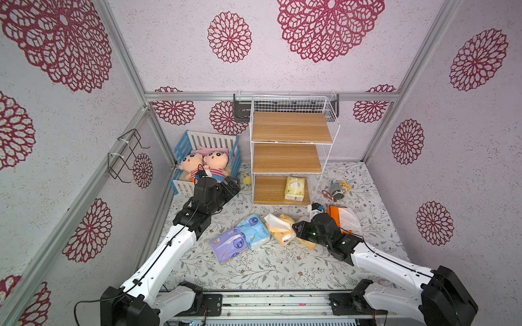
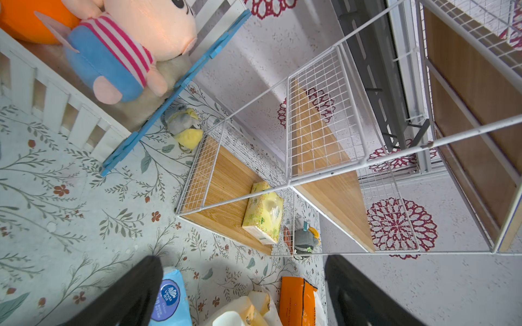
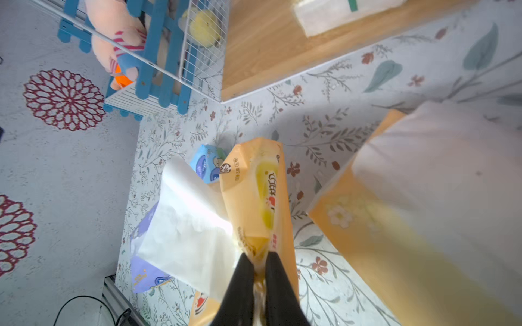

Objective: Remove the tissue boxes from the shelf
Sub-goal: Place the box of tissues at the center of the board, then adjust the box of tissues at the center of the board.

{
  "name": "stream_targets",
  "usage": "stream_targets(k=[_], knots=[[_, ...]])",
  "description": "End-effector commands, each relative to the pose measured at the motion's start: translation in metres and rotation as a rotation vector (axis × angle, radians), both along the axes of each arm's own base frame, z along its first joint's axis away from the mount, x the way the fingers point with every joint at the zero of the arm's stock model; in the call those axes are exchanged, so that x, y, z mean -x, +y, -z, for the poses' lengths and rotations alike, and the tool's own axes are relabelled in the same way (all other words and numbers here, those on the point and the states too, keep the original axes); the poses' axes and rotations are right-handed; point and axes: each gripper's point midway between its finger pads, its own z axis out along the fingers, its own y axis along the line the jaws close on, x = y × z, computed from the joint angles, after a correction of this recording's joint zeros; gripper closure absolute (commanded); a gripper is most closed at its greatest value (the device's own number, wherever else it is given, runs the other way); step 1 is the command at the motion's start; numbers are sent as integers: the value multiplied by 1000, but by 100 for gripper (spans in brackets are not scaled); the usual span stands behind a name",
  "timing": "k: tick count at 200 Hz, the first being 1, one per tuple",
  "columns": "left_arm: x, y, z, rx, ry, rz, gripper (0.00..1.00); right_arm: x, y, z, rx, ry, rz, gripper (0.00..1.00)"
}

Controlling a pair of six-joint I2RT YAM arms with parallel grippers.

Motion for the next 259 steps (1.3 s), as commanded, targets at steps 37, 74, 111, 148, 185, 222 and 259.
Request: stream_targets(k=[37, 74, 111, 148, 185, 222, 259], knots=[[-1, -4, -1, -13, 0, -7, 3, 15, -9, 20, 49, 57, 30, 84], [-1, -5, 3, -17, 8, -6, 3, 27, 4, 32, 51, 102, -23, 70], [1, -4, 5, -23, 10, -10, 3, 35, 19, 22, 22, 84, -71, 49], [6, 2, 5, -54, 7, -19, 3, 29, 14, -5, 9, 9, -41, 45], [20, 15, 10, -108, 18, -44, 3, 19, 12, -15, 50, -16, -19, 43], [37, 29, 15, -127, 11, -75, 3, 14, 28, -15, 42, 8, -51, 43], [48, 31, 21, -145, 35, -54, 3, 8, 32, -21, 19, -1, -36, 42]])
